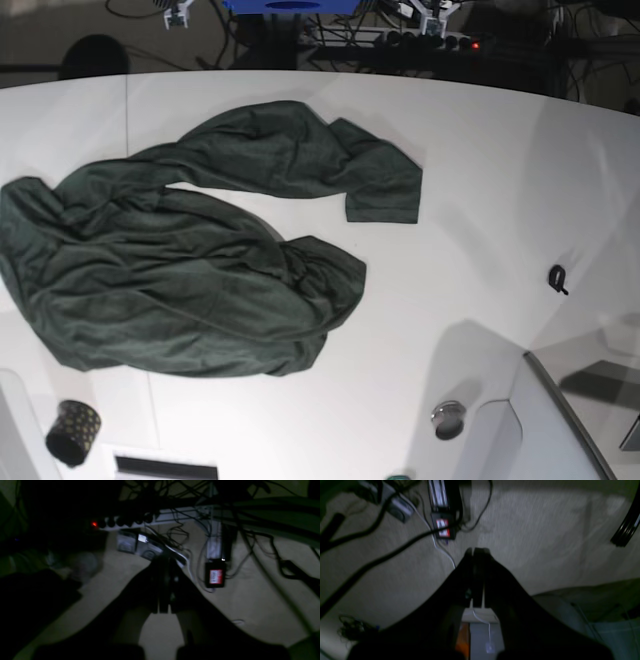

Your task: Layout the t-shirt on the table in an organized manner, then fold the t-shirt properly

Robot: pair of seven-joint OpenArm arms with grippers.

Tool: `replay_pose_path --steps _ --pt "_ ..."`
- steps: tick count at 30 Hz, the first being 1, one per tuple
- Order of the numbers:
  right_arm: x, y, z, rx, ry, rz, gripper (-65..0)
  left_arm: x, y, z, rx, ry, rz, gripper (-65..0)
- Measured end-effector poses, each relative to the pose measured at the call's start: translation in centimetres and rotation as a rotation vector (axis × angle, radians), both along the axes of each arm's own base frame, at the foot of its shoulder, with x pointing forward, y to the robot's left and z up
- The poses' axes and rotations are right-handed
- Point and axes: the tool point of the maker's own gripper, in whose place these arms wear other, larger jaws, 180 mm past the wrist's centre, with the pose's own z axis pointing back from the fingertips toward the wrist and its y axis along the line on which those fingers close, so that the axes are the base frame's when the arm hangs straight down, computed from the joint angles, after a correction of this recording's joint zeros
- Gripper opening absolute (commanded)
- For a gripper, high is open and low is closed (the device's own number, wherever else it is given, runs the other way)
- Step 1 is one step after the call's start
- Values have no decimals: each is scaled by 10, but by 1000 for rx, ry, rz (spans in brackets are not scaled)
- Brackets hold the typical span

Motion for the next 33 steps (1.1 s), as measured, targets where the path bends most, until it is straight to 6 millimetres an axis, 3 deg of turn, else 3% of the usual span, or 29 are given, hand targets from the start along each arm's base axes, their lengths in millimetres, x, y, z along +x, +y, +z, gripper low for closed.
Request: replay_pose_path --steps 3,9,12,15,18,23,27,30,33 --pt "-1 -14 8 -33 -15 -95 -650 6 4 13 2 -55 -20 -650" --pt "5 -67 42 -141 -79 -218 -650 11 16 43 17 -137 -70 -650" --pt "18 -67 62 -150 -156 -220 -650 28 27 66 37 -215 -100 -650" --pt "28 -62 81 -143 -209 -212 -650 42 24 87 32 -276 -131 -650" --pt "49 -74 102 -173 -295 -194 -650 60 13 109 12 -353 -151 -650" --pt "83 -91 142 -228 -437 -250 -650 109 -6 158 -21 -535 -169 -650" --pt "107 -122 173 -305 -535 -280 -650 139 -16 191 -132 -645 -27 -650" --pt "139 -150 195 -366 -633 -330 -645 170 -17 214 -184 -742 50 -650" --pt "179 -163 214 -358 -744 -363 -590 188 -23 218 -193 -724 33 -650"
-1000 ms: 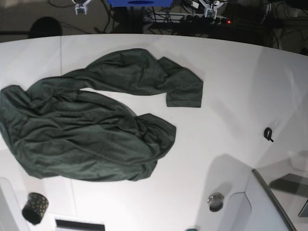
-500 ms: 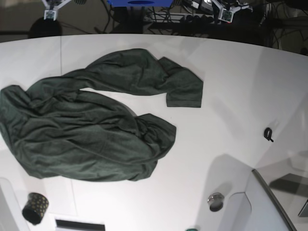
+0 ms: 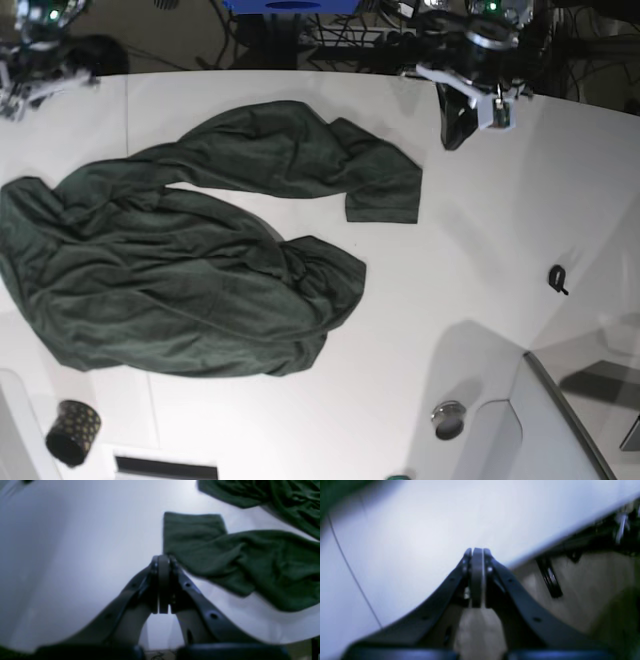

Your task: Layout the t-shirt on the table in an organized manner, then fold the t-shirt properly

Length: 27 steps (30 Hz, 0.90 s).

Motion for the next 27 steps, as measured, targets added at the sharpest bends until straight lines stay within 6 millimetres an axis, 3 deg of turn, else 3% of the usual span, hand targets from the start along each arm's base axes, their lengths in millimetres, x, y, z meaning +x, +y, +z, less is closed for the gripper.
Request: replay_pose_path --steps 3,8,11,17,20,24,27 --pt "26 4 -2 200 -57 -28 -509 6 -4 -7 -2 58 -12 -650" --pt "58 -63 17 337 -160 -228 -324 15 3 -6 11 64 1 -650" --pt "71 -80 8 447 -149 -273 -233 16 -1 -6 1 65 -3 -650" --pt "94 -103 -13 574 -158 -306 -219 33 -2 0 -7 24 12 -650" --pt "99 -95 -26 630 -142 -311 -222 32 -7 -1 -23 27 16 -650" --pt "108 -91 -34 659 -162 -315 -222 47 -11 7 -28 -8 3 -425" --pt "122 -86 -38 696 -187 -317 -222 50 -10 10 -26 -20 8 -346"
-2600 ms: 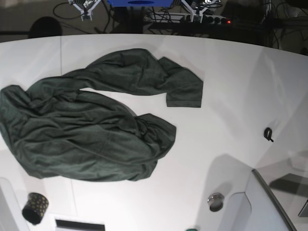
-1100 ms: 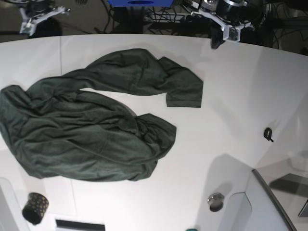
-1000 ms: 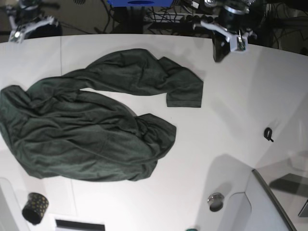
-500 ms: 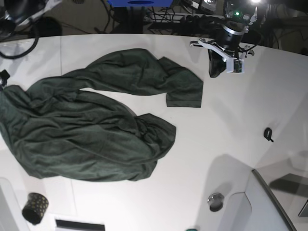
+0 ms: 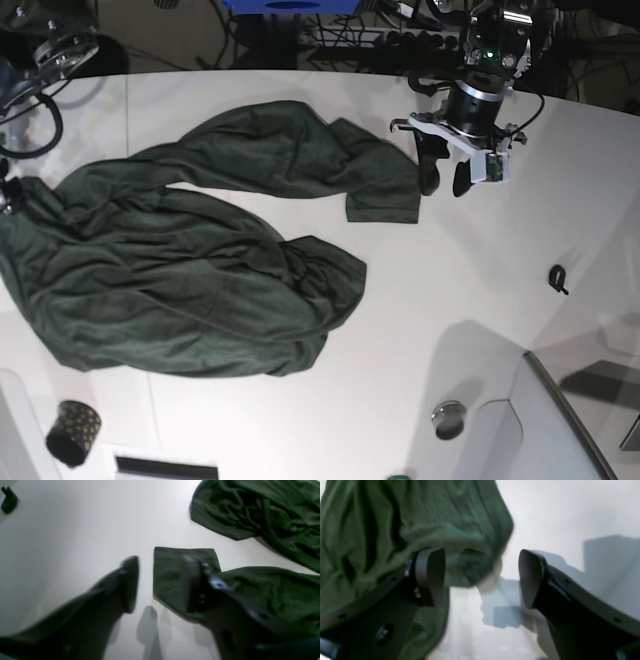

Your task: Layout the t-shirt on the table in an organized manner, then fold the t-shirt properly

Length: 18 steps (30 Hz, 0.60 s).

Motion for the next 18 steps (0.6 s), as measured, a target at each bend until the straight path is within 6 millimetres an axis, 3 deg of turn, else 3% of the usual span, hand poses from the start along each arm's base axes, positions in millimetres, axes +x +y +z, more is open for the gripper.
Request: replay_pose_path --steps 7,12,18 --pt "18 5 -10 58 -47 -26 -246 -6 1 -4 1 19 1 -344" --pt "10 9 -16 70 -25 -21 -512 -7 3 -5 4 22 6 -344" --pt "0 8 -21 72 -6 -24 -650 -5 0 -4 0 18 -1 -344"
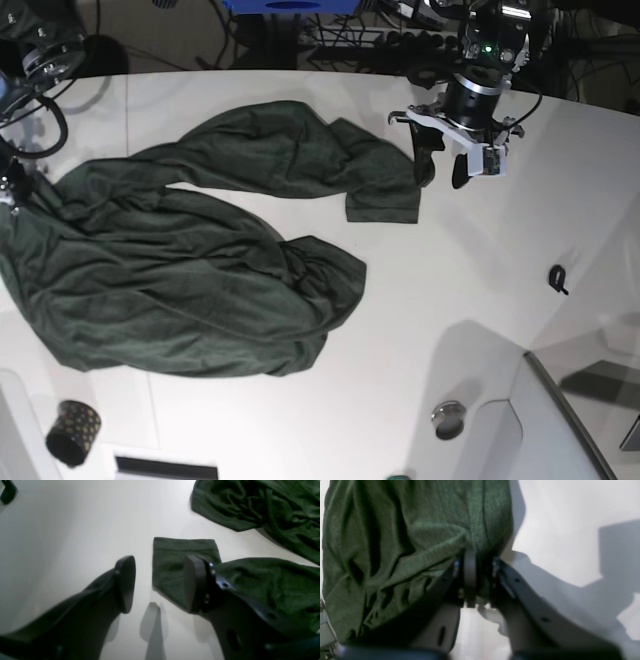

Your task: Layout the t-shirt on the table in an organized manner, then fold the t-shirt properly

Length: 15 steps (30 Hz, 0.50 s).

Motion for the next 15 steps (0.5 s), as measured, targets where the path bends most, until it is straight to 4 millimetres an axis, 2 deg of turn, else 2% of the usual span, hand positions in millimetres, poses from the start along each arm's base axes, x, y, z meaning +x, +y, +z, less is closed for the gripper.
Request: replay_pose_path --steps 4,8,11,15 --pt "-11 -4 -1 -18 20 4 -642 0 0 0 0 -1 0 -344" --pt "-35 -11 3 -44 98 43 -642 2 -1 1 -1 -4 -1 -344" --pt "-45 -16 11 -72 128 59 -642 11 -1 3 -3 -21 0 -344" --pt "-49 -23 23 -105 140 71 -642 26 -21 -9 -13 -12 -54 -344"
